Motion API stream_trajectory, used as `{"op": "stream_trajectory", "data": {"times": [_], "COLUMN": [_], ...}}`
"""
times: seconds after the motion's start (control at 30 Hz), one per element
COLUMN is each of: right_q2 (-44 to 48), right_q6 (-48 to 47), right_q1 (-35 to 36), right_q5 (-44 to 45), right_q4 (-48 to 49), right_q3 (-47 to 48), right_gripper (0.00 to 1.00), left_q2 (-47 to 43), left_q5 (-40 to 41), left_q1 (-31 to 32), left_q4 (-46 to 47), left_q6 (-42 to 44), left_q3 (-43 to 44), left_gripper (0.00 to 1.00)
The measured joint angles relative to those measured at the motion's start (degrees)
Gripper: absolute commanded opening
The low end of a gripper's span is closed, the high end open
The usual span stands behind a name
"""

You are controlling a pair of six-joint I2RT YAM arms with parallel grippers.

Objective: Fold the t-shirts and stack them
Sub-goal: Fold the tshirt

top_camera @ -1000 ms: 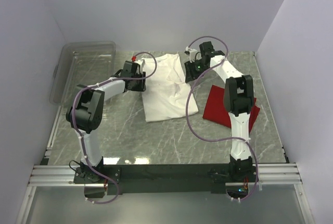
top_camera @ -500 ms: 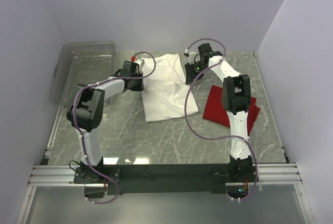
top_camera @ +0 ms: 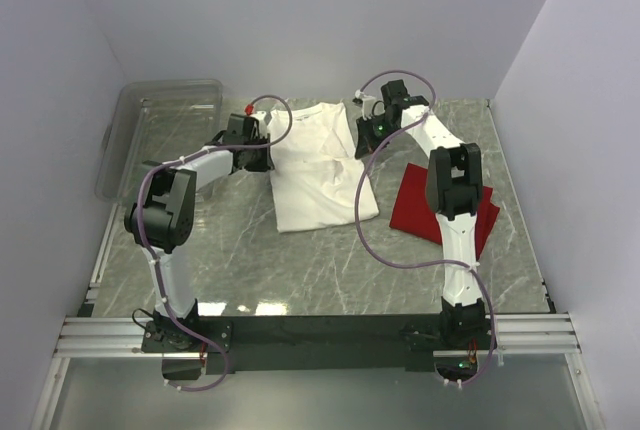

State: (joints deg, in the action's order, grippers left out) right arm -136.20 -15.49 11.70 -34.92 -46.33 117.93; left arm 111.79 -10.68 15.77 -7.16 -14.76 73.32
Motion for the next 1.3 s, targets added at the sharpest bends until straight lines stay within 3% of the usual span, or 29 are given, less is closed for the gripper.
{"op": "stream_trajectory", "data": {"times": [0.3, 0.93, 1.1, 1.3], "right_q2": [0.0, 0.0, -1.1, -3.9], "right_q6": [3.8, 13.2, 16.2, 17.7], "right_q1": [-0.1, -1.5, -1.3, -0.7], "right_q5": [-1.0, 3.3, 6.4, 8.5], "right_q4": [2.2, 9.4, 11.1, 12.9], "right_q3": [3.0, 4.8, 8.5, 11.3], "right_gripper": [0.0, 0.0, 0.15, 0.22], "left_q2": [-0.1, 0.9, 8.2, 9.7], "left_q5": [-2.5, -4.6, -1.6, 1.6], "left_q1": [-1.2, -4.9, -4.9, -4.9], "left_q4": [0.9, 11.8, 8.9, 4.6], "left_q6": [0.0, -3.7, -5.0, -6.2], "left_q3": [0.8, 2.4, 11.2, 12.3], "left_gripper": [0.01, 0.01, 0.01, 0.01]}}
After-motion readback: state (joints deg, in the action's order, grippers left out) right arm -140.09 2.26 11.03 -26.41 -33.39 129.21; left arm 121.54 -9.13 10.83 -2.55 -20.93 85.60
